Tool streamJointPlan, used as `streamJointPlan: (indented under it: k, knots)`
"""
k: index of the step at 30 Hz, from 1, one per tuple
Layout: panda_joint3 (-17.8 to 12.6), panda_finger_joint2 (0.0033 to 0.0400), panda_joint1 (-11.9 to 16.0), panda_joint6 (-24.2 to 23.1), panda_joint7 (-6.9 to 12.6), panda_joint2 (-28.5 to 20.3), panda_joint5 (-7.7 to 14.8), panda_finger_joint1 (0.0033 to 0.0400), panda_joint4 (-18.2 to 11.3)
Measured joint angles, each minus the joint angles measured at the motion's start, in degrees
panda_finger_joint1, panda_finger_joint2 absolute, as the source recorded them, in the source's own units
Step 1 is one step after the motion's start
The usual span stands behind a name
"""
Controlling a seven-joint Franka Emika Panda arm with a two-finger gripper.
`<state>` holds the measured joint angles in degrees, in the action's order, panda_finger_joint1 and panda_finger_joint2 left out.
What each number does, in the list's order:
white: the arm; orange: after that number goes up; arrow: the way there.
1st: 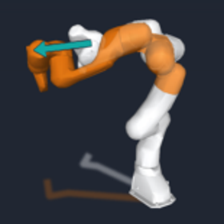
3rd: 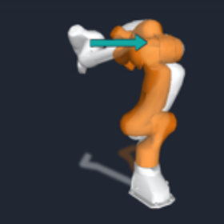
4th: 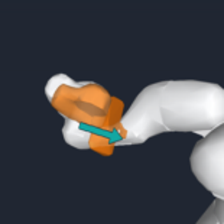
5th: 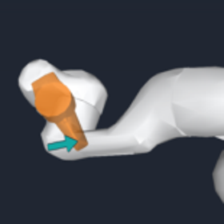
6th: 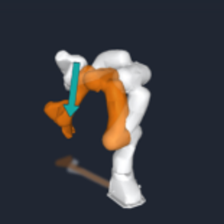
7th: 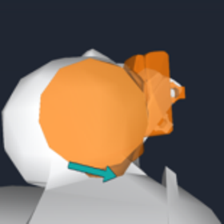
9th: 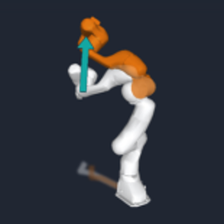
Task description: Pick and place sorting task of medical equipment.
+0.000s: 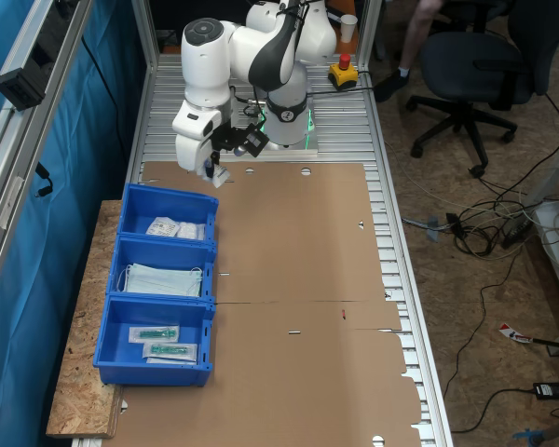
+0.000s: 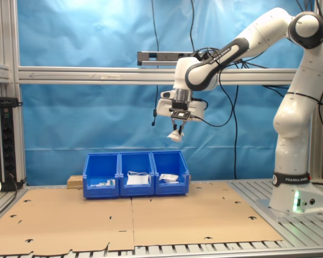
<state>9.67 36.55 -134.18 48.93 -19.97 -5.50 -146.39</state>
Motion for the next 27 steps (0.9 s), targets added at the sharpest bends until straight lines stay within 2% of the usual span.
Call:
streamJointPlan:
  k: [6,15,27]
  knots:
    - [-0.1,0.0066,1.9,0.7,0.00,2.2,0.3,0.0066,2.2]
    - [-1.1,0.0066,3.3,1.3,-0.14,7.4,0.6,0.0066,6.2]
    - [-3.7,0.0067,3.9,1.8,-0.36,11.6,0.7,0.0067,7.9]
